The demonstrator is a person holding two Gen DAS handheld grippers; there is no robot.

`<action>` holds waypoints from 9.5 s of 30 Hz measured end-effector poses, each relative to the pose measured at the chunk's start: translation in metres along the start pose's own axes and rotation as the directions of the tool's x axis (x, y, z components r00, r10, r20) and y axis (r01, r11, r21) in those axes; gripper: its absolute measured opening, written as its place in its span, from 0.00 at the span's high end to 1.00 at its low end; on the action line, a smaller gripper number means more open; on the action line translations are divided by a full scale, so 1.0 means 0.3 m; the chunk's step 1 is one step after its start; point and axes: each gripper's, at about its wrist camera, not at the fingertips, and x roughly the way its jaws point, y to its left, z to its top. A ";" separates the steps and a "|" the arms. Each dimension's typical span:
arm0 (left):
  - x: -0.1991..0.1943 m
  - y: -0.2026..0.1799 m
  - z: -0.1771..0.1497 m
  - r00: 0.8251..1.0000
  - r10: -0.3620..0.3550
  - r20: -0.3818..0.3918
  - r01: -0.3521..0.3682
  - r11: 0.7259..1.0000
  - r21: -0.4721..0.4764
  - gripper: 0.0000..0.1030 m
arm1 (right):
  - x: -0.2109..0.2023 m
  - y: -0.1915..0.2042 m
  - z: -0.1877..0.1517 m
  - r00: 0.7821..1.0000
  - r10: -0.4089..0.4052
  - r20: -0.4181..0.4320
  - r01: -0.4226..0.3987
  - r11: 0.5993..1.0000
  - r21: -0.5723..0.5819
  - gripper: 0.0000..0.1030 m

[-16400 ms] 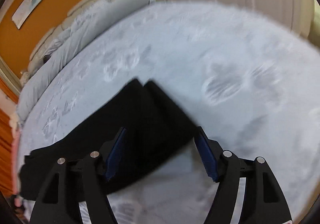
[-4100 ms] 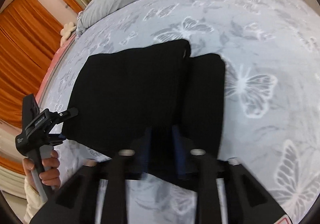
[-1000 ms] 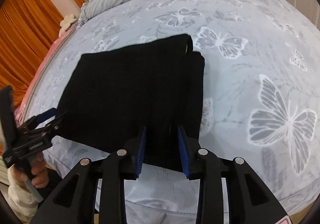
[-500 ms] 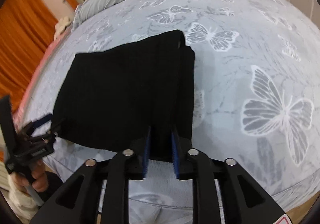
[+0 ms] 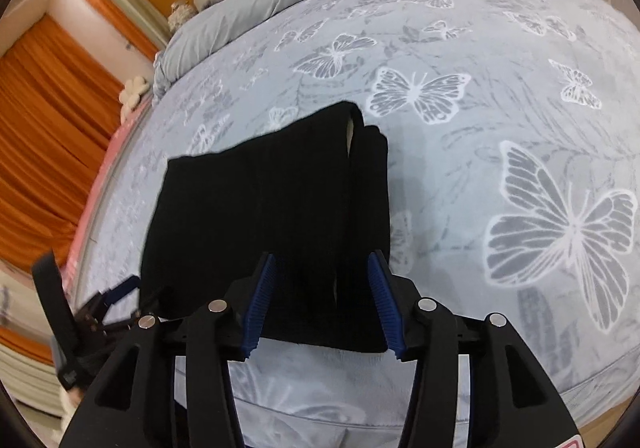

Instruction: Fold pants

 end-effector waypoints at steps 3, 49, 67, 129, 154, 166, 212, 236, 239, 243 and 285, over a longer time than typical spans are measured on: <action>-0.084 -0.109 -0.004 0.987 -0.144 0.074 0.131 0.979 0.156 0.05 | -0.035 -0.021 0.015 0.997 0.074 0.007 -0.075 0.996 0.046 0.54; 0.023 -0.030 0.167 0.665 -0.746 0.043 0.739 0.648 -0.183 0.88 | 0.167 -0.119 0.025 0.819 0.569 -0.068 -0.499 0.767 0.405 0.34; -0.158 -0.216 0.185 0.752 -0.656 0.062 0.658 0.752 -0.029 0.87 | 0.026 -0.050 0.040 0.988 0.123 -0.090 -0.119 0.992 0.047 0.84; 0.108 0.422 -0.130 0.884 -0.466 0.013 0.396 0.735 -0.551 0.05 | 0.084 -0.066 -0.214 0.995 0.098 -0.015 -0.093 0.971 0.219 0.06; -0.025 0.296 -0.006 0.841 -0.539 -0.044 0.433 0.719 -0.544 0.74 | -0.019 0.184 -0.151 0.981 0.189 -0.034 -0.185 0.977 0.102 0.64; -0.368 0.270 -0.071 0.827 -0.562 0.001 0.518 0.762 -0.388 0.74 | -0.377 0.322 -0.266 0.963 0.266 0.050 -0.263 0.964 -0.047 0.79; -0.402 0.358 -0.061 0.902 -0.427 0.068 0.422 0.833 -0.357 0.72 | -0.322 0.375 -0.294 0.962 0.272 -0.035 -0.274 0.958 -0.088 0.65; -0.607 0.300 0.777 0.747 -0.239 0.620 0.359 0.931 -0.073 0.72 | -0.474 0.645 0.586 0.814 0.406 0.415 -0.171 0.851 -0.497 0.65; -0.552 0.304 0.889 0.707 -0.219 0.672 0.348 0.935 -0.061 0.72 | -0.432 0.649 0.715 0.792 0.421 0.442 -0.159 0.842 -0.516 0.65; -0.429 0.305 1.026 0.698 -0.179 0.693 0.310 0.948 -0.067 0.72 | -0.335 0.632 0.856 0.779 0.418 0.467 -0.147 0.846 -0.512 0.65; 0.942 0.407 1.126 0.997 0.067 -0.026 -0.072 0.961 -0.269 0.21 | 0.777 0.062 1.141 0.990 0.034 0.138 -0.029 0.999 -0.038 1.00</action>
